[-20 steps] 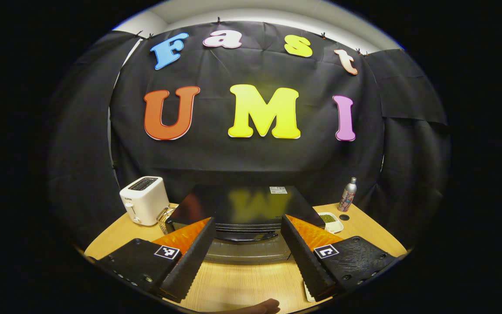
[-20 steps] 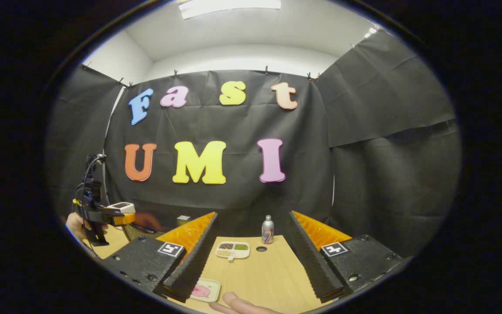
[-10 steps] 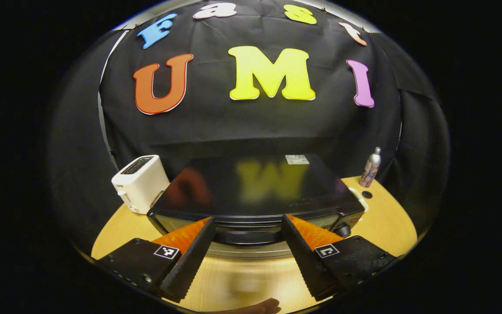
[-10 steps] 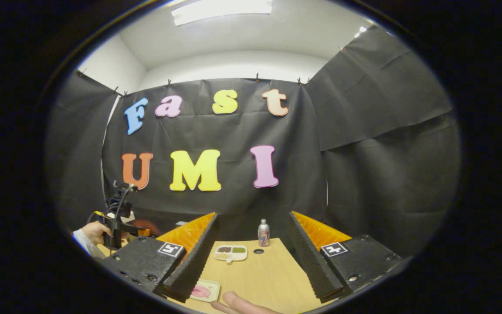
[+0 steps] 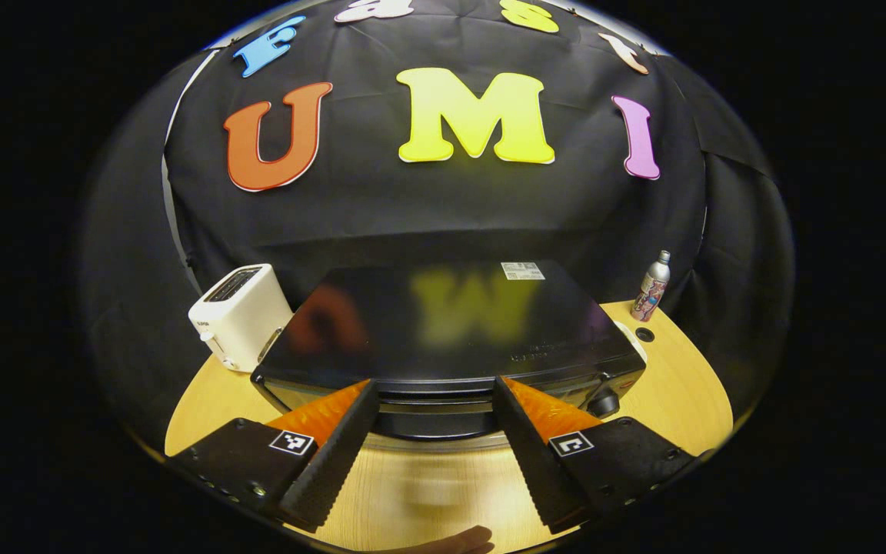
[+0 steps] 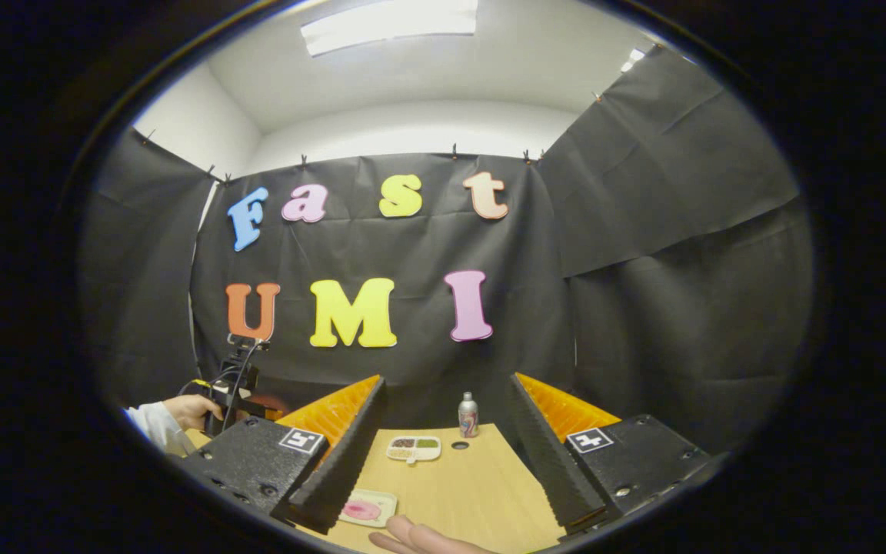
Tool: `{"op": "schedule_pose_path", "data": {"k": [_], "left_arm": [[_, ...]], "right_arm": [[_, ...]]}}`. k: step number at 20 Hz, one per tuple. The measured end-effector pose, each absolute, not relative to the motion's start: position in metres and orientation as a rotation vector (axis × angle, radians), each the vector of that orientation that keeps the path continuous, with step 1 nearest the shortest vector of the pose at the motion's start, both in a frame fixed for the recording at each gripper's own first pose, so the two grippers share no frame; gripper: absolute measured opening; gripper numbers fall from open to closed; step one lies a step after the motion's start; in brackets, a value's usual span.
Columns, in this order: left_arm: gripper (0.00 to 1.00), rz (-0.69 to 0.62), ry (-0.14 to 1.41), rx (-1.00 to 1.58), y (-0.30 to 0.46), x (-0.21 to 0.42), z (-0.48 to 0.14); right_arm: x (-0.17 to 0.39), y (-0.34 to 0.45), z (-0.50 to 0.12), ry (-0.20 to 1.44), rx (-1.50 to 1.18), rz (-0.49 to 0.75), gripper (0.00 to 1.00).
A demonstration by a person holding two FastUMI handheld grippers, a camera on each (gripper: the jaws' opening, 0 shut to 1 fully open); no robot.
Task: Open the electric oven with the left hand, put the food in, and close the electric oven.
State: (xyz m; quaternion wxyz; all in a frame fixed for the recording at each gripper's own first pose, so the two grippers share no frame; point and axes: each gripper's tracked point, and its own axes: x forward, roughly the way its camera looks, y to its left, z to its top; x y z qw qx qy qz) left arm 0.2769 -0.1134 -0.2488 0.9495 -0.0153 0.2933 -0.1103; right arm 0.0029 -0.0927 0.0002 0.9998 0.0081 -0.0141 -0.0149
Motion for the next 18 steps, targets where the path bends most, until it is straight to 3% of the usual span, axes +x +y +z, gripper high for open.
{"op": "schedule_pose_path", "data": {"k": [18], "left_arm": [[0.95, -0.250, 0.651, -0.049, -0.104, 0.151, -0.306]], "right_arm": [[-0.033, -0.072, -0.011, 0.045, -0.020, 0.000, 0.98]]}}
